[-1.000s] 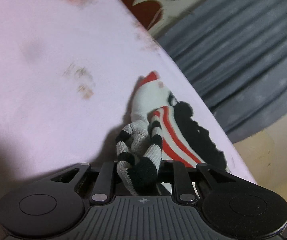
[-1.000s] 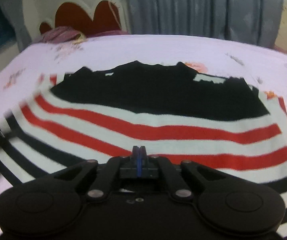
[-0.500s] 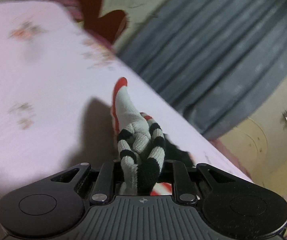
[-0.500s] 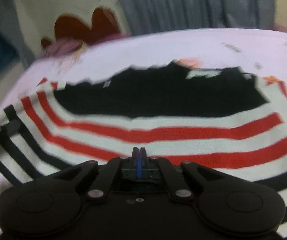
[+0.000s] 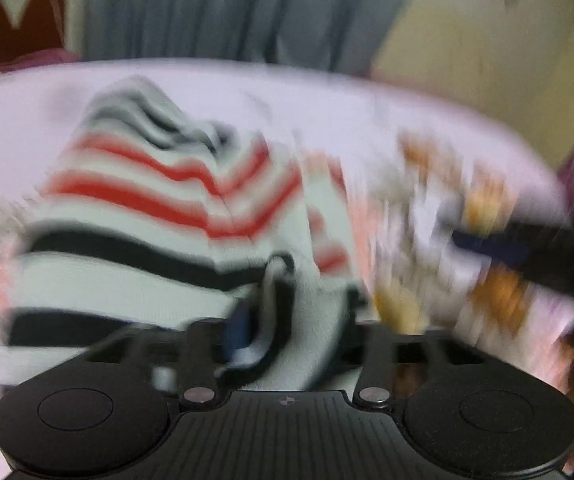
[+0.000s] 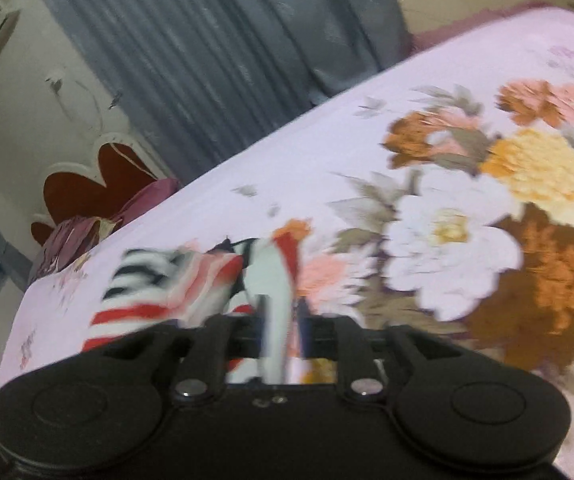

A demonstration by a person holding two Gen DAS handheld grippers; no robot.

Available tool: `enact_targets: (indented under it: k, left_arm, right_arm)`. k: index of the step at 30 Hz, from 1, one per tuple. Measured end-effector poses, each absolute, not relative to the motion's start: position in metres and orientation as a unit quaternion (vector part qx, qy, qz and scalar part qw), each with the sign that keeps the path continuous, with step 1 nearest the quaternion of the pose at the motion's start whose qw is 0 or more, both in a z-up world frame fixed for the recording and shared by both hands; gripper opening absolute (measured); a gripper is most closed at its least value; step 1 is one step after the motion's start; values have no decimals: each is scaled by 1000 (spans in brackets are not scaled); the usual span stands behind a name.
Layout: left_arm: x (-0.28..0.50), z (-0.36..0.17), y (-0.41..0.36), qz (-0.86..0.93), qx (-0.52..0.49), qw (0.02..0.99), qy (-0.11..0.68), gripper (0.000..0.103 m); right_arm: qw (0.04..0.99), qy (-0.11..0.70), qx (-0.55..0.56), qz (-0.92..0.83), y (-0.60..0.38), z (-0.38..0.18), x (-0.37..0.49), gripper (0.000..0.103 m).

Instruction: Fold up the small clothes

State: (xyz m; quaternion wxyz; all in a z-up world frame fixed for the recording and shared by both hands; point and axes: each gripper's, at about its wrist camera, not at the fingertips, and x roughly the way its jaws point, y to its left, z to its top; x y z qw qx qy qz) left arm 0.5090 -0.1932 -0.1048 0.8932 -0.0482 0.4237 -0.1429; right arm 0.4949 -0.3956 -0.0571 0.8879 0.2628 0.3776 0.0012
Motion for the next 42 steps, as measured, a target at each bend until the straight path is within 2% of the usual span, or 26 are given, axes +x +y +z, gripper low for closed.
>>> enact_targets:
  k: [1,5,8,10,12,16,21,25,29,36,39,42]
  left_arm:
    - [500,-97,-199,-155,-40,897,411,61]
    - [470,-49,-158,-189,-97,910,357,61]
    - [471,-34,-107,-128,-79,933,327,61]
    - [487,-42,-75,-86,-75,935,336,59]
    - [500,-55,-50,-68,-98,927,354,48]
    - [511,-92,-24,-73,-123,910,390,47]
    - [514,-102,-21,-88,-157,900,396,47]
    - [514,-87,-27,-106,-112,924,350,47]
    - [533,-98,-37,-130,-91,915,372,44]
    - [536,-82,-72,-164,-29,917,362,39]
    - [545,-93,-101,-170,43,907,383,39]
    - [546,-89,-107,-173,68,904,386,39]
  right_arm:
    - [887,376,268,-2,-402,-56,492,38]
    - [885,373,276,32,-414,-49,489,38]
    - [876,383,284,75,-398,-51,495,40]
    - [867,395,287,95,-383,-57,503,44]
    - [858,409,289,111,-367,-64,512,44]
    - [846,438,279,120,-340,-76,530,49]
    - [836,471,261,110,-316,-95,556,50]
    - [850,471,212,108,-299,-97,563,42]
    - [866,458,170,106,-294,-94,558,20]
    - [919,372,83,95,-296,-47,523,17]
    - [896,426,109,65,-317,-84,531,19]
    - [891,420,160,66,-331,-96,529,21]
